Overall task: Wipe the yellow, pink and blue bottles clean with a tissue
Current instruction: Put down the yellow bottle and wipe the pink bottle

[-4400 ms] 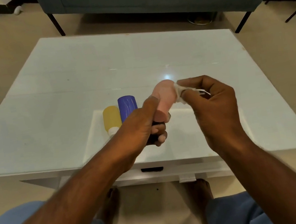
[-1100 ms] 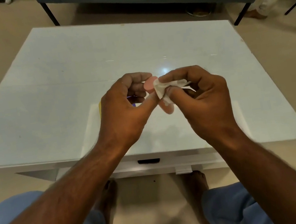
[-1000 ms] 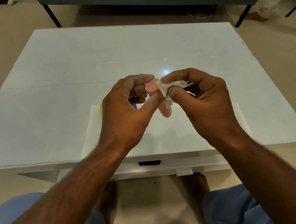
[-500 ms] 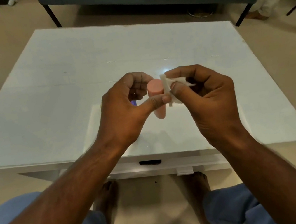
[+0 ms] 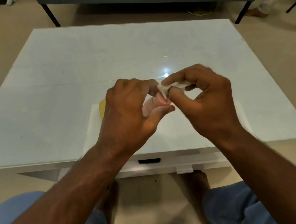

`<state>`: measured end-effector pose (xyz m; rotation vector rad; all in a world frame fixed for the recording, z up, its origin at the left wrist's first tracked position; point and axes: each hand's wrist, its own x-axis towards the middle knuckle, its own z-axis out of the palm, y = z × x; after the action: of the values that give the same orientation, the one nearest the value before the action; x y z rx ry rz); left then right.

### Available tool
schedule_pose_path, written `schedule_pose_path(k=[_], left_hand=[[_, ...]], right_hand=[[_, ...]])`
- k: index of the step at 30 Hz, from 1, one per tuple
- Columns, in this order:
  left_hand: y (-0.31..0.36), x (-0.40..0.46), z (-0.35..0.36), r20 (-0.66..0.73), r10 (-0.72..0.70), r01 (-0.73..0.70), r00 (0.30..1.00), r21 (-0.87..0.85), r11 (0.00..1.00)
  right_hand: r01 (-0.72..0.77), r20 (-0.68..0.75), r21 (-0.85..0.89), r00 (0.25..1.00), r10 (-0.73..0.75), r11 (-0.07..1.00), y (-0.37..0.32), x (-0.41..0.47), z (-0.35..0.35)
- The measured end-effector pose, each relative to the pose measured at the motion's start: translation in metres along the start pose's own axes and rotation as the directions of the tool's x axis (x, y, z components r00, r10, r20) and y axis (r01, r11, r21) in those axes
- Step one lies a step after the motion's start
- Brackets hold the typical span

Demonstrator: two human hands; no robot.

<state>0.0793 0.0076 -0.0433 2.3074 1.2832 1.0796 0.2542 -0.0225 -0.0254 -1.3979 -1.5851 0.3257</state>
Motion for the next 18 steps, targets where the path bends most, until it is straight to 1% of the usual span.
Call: schedule_pose_path(k=[2, 3, 5, 7, 9, 11, 14, 16, 18], left_hand=[[0.007, -0.001, -0.001, -0.010, -0.049, 0.047, 0.999, -0.099, 0.994], [0.010, -0.001, -0.003, -0.021, -0.091, 0.086, 0.996, -0.165, 0.983], [0.010, 0.003, -0.008, -0.024, -0.182, 0.168, 0.983, -0.278, 0.946], [0.009, 0.006, -0.013, 0.010, -0.228, 0.216, 0.974, -0.366, 0.905], [0.011, 0.006, -0.014, 0.040, -0.239, 0.232, 0.970, -0.432, 0.872], [0.013, 0.006, -0.016, 0.029, -0.259, 0.240, 0.965, -0.484, 0.841], [0.008, 0.010, -0.021, -0.028, -0.369, 0.293, 0.929, -0.554, 0.779], [0.004, 0.012, -0.022, -0.019, -0.385, 0.311, 0.923, -0.552, 0.773], [0.008, 0.009, -0.018, 0.042, -0.335, 0.301, 0.941, -0.554, 0.776]], right_hand=[[-0.075, 0.005, 0.010, 0.997, 0.075, 0.997, 0.004, 0.003, -0.003], [-0.116, 0.036, 0.073, 0.993, 0.113, 0.991, 0.004, 0.003, -0.004], [-0.192, 0.099, 0.268, 0.980, 0.172, 0.944, -0.001, 0.001, -0.004], [-0.229, 0.112, 0.390, 0.973, 0.201, 0.892, -0.005, 0.000, -0.003], [-0.266, 0.107, 0.407, 0.964, 0.243, 0.874, -0.005, 0.002, -0.002], [-0.323, 0.149, 0.374, 0.946, 0.288, 0.869, -0.003, 0.003, -0.001], [-0.388, 0.222, 0.288, 0.916, 0.333, 0.875, -0.002, 0.000, 0.002], [-0.358, 0.202, 0.315, 0.930, 0.307, 0.879, -0.005, -0.001, 0.003], [-0.280, 0.140, 0.407, 0.960, 0.243, 0.870, -0.010, 0.000, 0.001]])
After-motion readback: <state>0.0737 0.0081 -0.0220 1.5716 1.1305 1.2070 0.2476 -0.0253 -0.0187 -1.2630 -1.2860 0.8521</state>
